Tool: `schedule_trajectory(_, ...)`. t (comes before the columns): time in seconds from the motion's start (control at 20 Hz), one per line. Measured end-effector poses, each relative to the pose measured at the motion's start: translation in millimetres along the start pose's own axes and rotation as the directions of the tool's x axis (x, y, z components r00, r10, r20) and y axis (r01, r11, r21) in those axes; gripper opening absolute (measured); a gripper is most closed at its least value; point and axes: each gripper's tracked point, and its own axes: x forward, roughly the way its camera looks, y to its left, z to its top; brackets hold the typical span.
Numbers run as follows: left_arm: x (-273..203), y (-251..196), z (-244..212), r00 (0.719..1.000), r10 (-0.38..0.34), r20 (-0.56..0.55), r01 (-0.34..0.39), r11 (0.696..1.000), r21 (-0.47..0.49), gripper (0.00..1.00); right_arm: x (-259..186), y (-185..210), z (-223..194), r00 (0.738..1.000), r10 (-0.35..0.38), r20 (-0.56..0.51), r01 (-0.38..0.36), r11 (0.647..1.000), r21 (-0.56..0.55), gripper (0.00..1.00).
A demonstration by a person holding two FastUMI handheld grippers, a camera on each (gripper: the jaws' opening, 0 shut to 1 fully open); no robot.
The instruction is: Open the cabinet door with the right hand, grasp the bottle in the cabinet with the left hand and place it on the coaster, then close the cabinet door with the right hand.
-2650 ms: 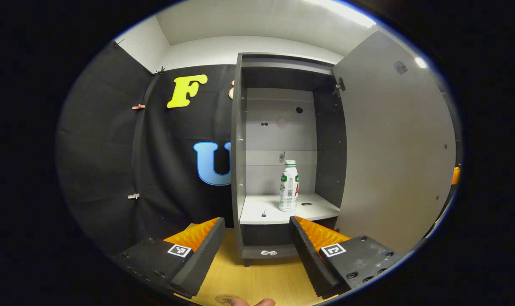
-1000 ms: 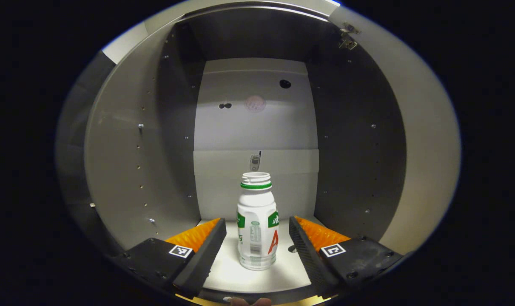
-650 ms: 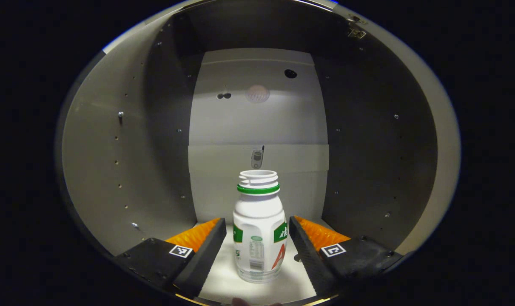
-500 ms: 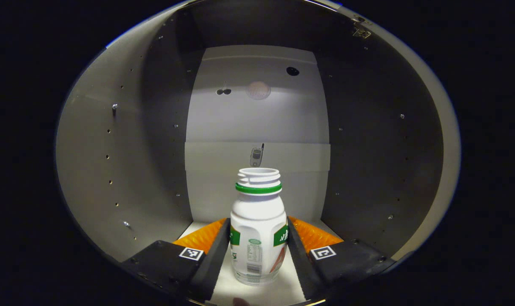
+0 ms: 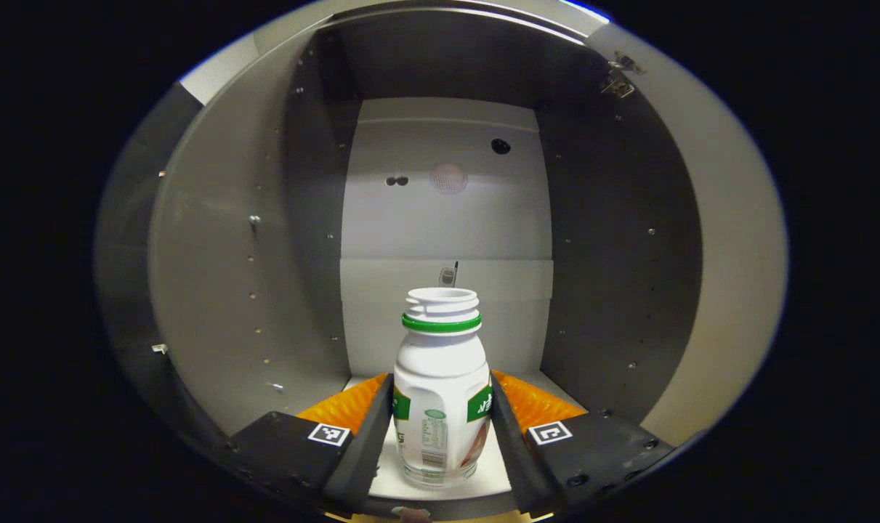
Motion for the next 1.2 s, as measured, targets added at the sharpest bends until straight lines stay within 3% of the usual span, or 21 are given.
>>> schedule_trajectory(0.55,-155.0,77.8,17.4,0.995,0.011,0.096,-0.012,1.0,0.007,0.74,-18.4,30.1,8.4,1.0,0.015,0.02,-0.015,1.0,-0.017,0.98)
schedule_trajectory(0.85,-237.1,119.3,-43.3,0.997,0.032,0.063,-0.03,0.999,-0.031,0.74,-31.6,45.1,11.3,0.999,0.012,0.041,-0.01,0.999,-0.039,0.98)
schedule_trajectory(1.2,-288.6,153.5,-113.7,0.998,0.019,0.053,-0.016,0.999,-0.05,0.75,-43.6,61.7,10.9,0.999,0.005,0.054,-0.002,0.998,-0.056,0.98)
